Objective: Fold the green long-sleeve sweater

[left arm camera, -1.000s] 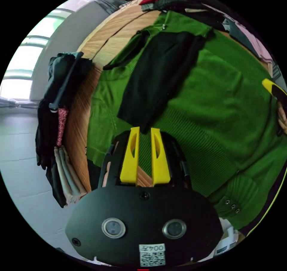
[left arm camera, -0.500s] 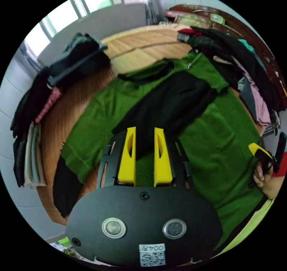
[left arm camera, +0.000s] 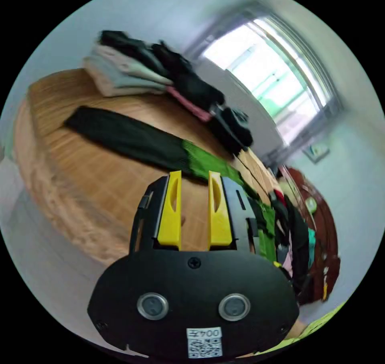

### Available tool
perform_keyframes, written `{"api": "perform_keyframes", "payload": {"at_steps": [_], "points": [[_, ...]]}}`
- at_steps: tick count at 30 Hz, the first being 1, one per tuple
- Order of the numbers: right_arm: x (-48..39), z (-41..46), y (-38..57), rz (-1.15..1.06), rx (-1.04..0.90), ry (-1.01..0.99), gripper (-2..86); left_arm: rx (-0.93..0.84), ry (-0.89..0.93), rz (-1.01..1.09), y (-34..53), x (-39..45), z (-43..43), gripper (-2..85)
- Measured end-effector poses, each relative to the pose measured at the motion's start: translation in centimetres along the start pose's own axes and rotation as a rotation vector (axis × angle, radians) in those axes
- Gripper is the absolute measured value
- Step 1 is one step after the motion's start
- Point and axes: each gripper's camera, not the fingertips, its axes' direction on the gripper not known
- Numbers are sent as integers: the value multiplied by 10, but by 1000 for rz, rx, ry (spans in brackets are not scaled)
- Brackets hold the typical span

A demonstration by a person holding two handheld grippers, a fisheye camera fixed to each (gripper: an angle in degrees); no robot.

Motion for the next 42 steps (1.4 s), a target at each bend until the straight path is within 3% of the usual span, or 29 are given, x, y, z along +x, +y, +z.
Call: {"api": "perform_keyframes", "payload": {"at_steps": [3,5,8,15,27,30,34,42], "points": [[-7,8,0,-3,-15,28,-7,49,-9,-210,-34,-74,-41,107],[-12,14,1,-13,-26,52,-7,17,77,-439,-56,-121,-45,130],[-23,25,1,-38,-49,95,-7,16,173,-589,-77,-149,-41,147],[-32,35,2,-34,-59,134,-7,-13,111,-625,-104,-164,-31,149],[-43,43,3,-33,-73,165,-7,-2,-9,-623,-78,-195,5,66],[-45,43,4,-36,-76,169,-7,-12,-99,-534,-64,-192,10,38],[-47,41,4,-37,-75,168,-7,86,18,-366,-50,-162,0,26],[-42,22,7,-28,-43,123,-7,91,145,123,-37,8,-15,24]]}}
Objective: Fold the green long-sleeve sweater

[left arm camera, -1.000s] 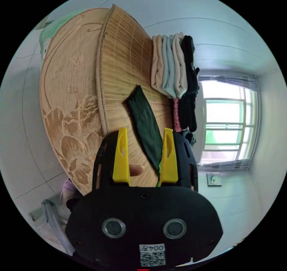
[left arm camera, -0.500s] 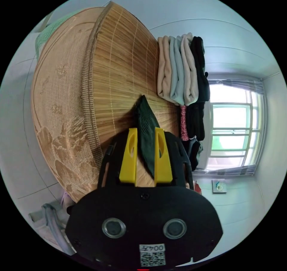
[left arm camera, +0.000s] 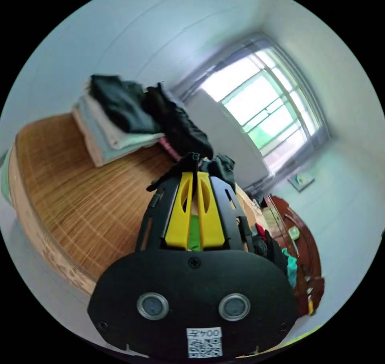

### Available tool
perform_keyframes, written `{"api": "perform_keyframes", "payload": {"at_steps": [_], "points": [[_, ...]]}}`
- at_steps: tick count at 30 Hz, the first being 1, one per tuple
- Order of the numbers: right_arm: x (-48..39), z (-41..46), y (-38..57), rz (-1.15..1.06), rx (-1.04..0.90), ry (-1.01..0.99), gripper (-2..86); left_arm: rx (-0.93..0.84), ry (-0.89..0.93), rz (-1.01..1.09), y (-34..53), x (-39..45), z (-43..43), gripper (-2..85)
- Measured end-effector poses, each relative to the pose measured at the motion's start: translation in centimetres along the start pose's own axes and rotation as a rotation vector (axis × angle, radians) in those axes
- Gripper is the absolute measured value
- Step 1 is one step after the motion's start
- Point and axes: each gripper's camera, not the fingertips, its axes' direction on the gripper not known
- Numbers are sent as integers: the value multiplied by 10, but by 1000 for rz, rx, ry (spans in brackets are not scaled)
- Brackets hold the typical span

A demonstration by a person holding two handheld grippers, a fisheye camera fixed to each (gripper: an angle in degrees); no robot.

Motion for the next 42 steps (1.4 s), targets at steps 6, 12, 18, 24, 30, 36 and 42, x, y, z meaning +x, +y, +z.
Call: {"api": "perform_keyframes", "payload": {"at_steps": [6,12,18,24,30,36,42], "points": [[12,-18,1,20,29,-51,-7,-84,48,441,60,174,46,24],[33,-37,0,68,55,-114,-7,-233,107,779,185,307,138,30],[54,-52,-5,114,71,-163,-7,-549,74,1074,366,348,286,87],[66,-63,-10,117,79,-173,-7,-763,49,1224,479,339,348,157],[82,-74,-16,145,93,-196,-7,-687,114,913,395,243,296,140],[102,-87,-26,215,54,-224,-6,-621,-45,631,315,67,229,125],[116,-161,-39,157,-47,-89,7,-663,-224,519,292,-54,190,123]]}}
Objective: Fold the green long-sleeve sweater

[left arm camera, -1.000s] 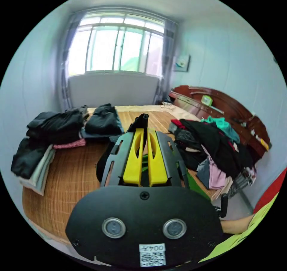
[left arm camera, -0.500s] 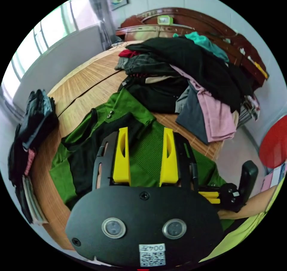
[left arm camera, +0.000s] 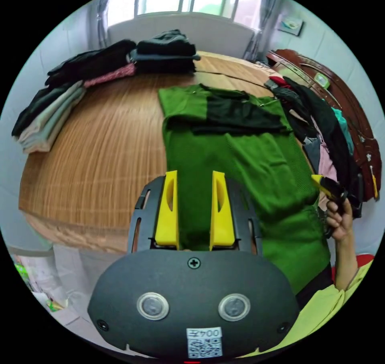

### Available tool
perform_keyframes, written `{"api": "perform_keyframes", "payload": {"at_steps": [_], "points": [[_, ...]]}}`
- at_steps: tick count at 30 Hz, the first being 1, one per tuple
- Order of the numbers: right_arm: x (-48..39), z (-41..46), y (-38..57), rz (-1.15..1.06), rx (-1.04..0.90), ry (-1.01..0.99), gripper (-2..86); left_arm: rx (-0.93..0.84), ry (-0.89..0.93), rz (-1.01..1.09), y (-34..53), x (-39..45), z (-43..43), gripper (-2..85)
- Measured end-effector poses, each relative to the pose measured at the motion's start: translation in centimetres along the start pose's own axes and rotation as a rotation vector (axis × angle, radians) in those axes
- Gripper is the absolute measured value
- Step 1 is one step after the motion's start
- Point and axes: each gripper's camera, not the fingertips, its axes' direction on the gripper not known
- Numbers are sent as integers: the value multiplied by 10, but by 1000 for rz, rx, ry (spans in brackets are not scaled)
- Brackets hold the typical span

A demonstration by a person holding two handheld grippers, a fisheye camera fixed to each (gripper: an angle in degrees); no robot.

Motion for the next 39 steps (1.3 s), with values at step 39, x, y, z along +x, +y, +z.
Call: {"api": "perform_keyframes", "payload": {"at_steps": [39], "points": [[200,-159,127,203,-174,-537,36,-6,817,-497,136,-341,-103,45]]}}
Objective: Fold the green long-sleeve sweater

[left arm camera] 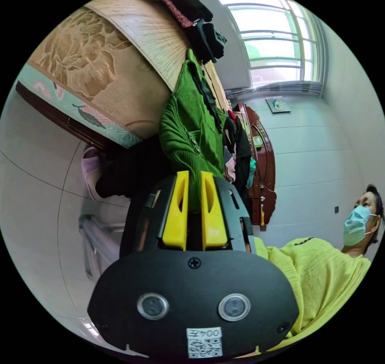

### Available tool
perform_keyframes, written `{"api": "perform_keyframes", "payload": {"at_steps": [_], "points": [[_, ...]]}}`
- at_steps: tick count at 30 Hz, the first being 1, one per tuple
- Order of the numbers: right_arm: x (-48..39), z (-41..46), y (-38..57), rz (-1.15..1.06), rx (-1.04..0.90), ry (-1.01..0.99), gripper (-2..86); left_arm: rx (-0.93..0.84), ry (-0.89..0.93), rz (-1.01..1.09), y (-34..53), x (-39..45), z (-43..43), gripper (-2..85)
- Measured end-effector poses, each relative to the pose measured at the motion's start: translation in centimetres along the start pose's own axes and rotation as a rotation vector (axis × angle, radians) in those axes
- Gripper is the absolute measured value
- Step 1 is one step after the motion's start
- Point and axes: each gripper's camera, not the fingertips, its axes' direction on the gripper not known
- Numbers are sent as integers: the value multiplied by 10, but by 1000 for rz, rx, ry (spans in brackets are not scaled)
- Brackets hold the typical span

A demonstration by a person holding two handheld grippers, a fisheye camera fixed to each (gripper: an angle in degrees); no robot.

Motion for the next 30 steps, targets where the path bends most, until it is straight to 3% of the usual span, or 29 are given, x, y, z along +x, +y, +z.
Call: {"api": "perform_keyframes", "payload": {"at_steps": [6,16,20,23,25,28,30], "points": [[-48,-4,-7,1,25,23,17,126,48,34,-10,13,-46,13],[-87,2,44,37,-90,116,8,95,-84,78,7,31,-119,8],[-61,28,72,90,-187,228,17,3,-174,33,12,7,-114,9],[-58,39,80,80,-209,296,18,-11,-139,-7,10,-10,-105,10],[-75,39,77,2,-204,418,13,-21,-99,-23,8,-15,-103,11],[-123,34,69,-187,-51,791,8,-80,-123,8,5,-20,-103,11],[-168,39,67,-383,260,1098,26,-89,-173,20,4,-24,-110,10]]}}
